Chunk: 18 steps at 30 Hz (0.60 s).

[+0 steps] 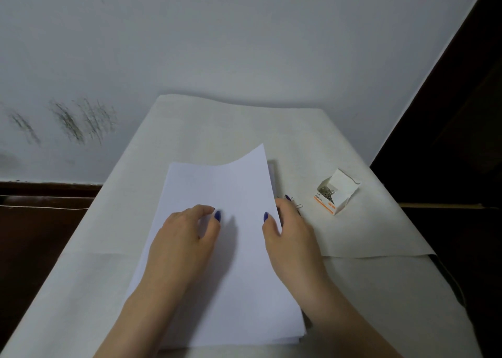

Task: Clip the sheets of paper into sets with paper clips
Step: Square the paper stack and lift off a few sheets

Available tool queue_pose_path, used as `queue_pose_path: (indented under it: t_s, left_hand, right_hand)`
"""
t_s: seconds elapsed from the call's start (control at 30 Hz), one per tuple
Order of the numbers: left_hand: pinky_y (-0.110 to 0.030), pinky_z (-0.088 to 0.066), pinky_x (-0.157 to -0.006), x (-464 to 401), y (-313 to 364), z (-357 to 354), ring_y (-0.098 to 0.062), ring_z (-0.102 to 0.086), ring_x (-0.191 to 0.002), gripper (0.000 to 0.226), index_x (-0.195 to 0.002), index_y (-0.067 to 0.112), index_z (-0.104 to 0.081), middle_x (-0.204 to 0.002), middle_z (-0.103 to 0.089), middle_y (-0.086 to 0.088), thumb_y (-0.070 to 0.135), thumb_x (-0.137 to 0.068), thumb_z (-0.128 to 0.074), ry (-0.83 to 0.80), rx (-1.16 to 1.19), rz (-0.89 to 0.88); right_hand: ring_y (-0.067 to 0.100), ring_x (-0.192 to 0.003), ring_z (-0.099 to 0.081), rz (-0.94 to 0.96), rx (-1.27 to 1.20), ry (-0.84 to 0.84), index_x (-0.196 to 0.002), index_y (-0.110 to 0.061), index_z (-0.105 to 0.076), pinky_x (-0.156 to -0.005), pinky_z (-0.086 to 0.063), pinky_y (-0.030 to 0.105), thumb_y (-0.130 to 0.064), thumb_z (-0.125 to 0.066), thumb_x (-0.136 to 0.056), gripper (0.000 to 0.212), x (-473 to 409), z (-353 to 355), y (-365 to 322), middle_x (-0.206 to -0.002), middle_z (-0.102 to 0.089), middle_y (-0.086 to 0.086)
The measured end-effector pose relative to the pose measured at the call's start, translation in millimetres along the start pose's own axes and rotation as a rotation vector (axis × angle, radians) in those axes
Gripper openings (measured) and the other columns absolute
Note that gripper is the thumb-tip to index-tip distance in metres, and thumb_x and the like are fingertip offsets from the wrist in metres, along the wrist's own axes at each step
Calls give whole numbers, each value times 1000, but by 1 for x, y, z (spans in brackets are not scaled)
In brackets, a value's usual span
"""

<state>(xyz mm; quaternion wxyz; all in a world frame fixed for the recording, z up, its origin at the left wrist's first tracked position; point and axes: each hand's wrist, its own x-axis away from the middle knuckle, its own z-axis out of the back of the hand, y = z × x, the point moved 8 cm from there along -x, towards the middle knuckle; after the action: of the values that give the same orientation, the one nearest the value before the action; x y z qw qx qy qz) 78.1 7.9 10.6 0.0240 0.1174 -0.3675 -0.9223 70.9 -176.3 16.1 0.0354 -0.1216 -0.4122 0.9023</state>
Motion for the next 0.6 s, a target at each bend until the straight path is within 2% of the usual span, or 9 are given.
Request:
queue_pose_path:
  t_s: [0.1, 0.2, 0.3, 0.33, 0.4, 0.5, 0.57, 0.6]
  left_hand:
    - [-26, -36, -74, 1, 0, 0, -18, -56, -106, 33, -118, 27, -65, -94, -57, 15, 39, -94, -46, -6, -8, 1]
    - [-26, -36, -74, 1, 0, 0, -17, -56, -105, 33, -118, 28, -65, -92, -57, 15, 39, -94, -46, -12, -5, 13]
    - [-26, -37, -75, 0, 0, 1, -17, -56, -108, 33, -119, 28, -65, -94, -56, 16, 39, -94, -46, -16, -10, 19]
    - [-26, -37, -75, 1, 0, 0, -17, -56, -107, 33, -119, 28, -65, -94, -56, 15, 39, -94, -46, -19, -15, 20]
    - [-27, -37, -74, 1, 0, 1, -18, -57, -105, 33, -118, 28, -65, -95, -59, 14, 39, -94, -46, -23, -22, 23]
    - [-28, -40, -77, 1, 0, 2, -18, -57, -107, 34, -118, 27, -65, -102, -65, 10, 39, -94, -46, -25, -16, 30]
    - [-28, -41, -77, 2, 1, 2, -17, -57, -106, 34, -118, 27, -66, -99, -63, 13, 39, -94, -46, -29, -8, 27]
    - [-27, -40, -76, 2, 1, 3, -17, -57, -104, 33, -118, 28, -66, -97, -61, 14, 40, -94, -46, -33, -8, 25]
  right_hand:
    - [26, -114, -52, 24, 51, 14, -97, -9, -54, -94, -45, 36, -17, -43, -95, 13, 0, 1, -3, -109, -63, 9]
    - [29, -116, -50, 48, 186, 35, -95, -5, -53, -108, -32, 41, -14, -42, -95, 14, 0, 1, -3, -104, -62, 15]
    - [26, -119, -49, 52, 235, 34, -88, -10, -49, -115, -23, 35, -13, -41, -96, 11, 1, 1, -4, -95, -58, 12]
    - [25, -120, -49, 56, 225, 30, -89, -10, -48, -114, -25, 35, -13, -41, -96, 10, 1, 0, -5, -98, -60, 10]
    - [22, -113, -53, 57, 96, 20, -97, -11, -52, -102, -40, 37, -16, -45, -94, 10, 2, -1, -6, -104, -63, 5]
    - [4, -105, -59, -14, -220, -31, -115, -29, -50, -86, -50, 27, -13, -51, -91, 30, 3, -3, -7, -111, -64, -13]
    - [-4, -96, -62, -57, -344, -44, -126, -36, -40, -79, -50, 19, -9, -50, -91, 46, 0, -5, -1, -103, -66, -20]
    - [-4, -85, -61, -82, -357, -41, -132, -38, -35, -73, -49, 16, -8, -49, -92, 52, -2, -5, 5, -90, -66, -22]
